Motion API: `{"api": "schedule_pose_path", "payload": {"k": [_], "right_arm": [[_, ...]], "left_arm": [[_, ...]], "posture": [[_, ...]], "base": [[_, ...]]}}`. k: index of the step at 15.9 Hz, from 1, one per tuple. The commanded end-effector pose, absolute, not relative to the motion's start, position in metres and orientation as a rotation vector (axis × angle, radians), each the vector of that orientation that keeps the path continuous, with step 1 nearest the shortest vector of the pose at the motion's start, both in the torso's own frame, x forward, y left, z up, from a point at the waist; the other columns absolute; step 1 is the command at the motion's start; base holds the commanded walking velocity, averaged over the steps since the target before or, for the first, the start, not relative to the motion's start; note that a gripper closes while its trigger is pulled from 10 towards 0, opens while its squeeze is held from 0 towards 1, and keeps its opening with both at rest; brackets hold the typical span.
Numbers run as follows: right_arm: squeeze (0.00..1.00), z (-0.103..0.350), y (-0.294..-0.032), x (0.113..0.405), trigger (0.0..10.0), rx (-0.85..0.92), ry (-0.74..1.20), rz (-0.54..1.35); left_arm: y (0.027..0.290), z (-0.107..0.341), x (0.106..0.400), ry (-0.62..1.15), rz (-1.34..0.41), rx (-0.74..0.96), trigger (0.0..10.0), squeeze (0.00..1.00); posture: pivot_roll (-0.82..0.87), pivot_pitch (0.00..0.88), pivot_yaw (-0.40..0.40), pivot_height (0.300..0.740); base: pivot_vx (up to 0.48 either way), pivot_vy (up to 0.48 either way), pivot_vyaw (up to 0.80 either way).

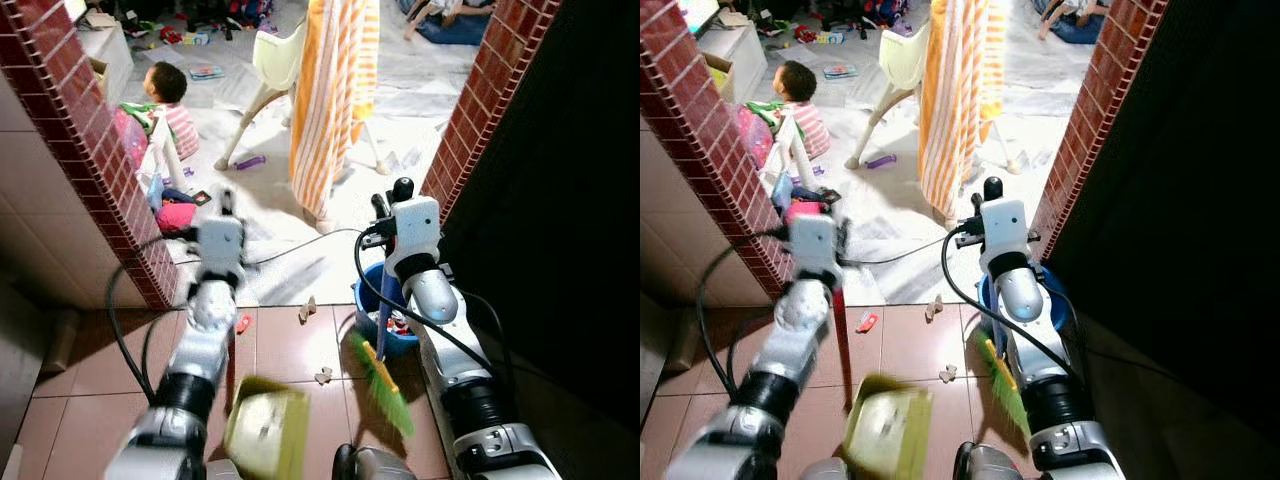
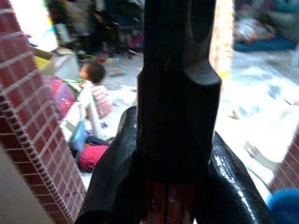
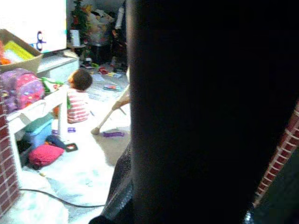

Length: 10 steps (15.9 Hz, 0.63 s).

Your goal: Sweep floor

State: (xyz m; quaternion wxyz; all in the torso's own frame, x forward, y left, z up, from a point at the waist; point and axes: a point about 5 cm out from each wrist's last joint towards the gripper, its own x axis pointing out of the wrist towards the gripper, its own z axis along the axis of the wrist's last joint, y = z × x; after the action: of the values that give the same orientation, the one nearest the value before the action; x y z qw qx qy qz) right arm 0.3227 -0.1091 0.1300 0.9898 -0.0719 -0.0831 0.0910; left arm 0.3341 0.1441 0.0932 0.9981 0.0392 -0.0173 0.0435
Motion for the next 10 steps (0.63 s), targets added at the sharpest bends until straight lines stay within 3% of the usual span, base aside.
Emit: {"api": "schedule_pose_path", "payload": {"k": [1, 6, 10], "right_arm": [[0.0, 0.148, -0.113, 0.325, 10.0, -0.162, -0.236, 0.163], [0.0, 0.162, -0.104, 0.329, 10.0, -0.132, -0.232, 0.191], [0.0, 0.157, -0.098, 0.326, 10.0, -0.103, -0.206, 0.173]], "left_arm": [[0.156, 0.109, 0.341, -0.113, 0.168, 0.054, 10.0, 0.0], [0.166, 0.107, 0.339, -0.142, 0.184, 0.072, 10.0, 0.0], [0.167, 0.099, 0.338, -0.116, 0.222, 0.105, 10.0, 0.0]], "posture": [[-0.04, 0.022, -0.018, 0.74], [-0.03, 0.097, -0.039, 0.74], [-0.03, 0.075, -0.033, 0.74]], "base": [[0.0, 0.0, 0.0], [0.0, 0.0, 0.0], [0.0, 0.0, 0.0]]}}
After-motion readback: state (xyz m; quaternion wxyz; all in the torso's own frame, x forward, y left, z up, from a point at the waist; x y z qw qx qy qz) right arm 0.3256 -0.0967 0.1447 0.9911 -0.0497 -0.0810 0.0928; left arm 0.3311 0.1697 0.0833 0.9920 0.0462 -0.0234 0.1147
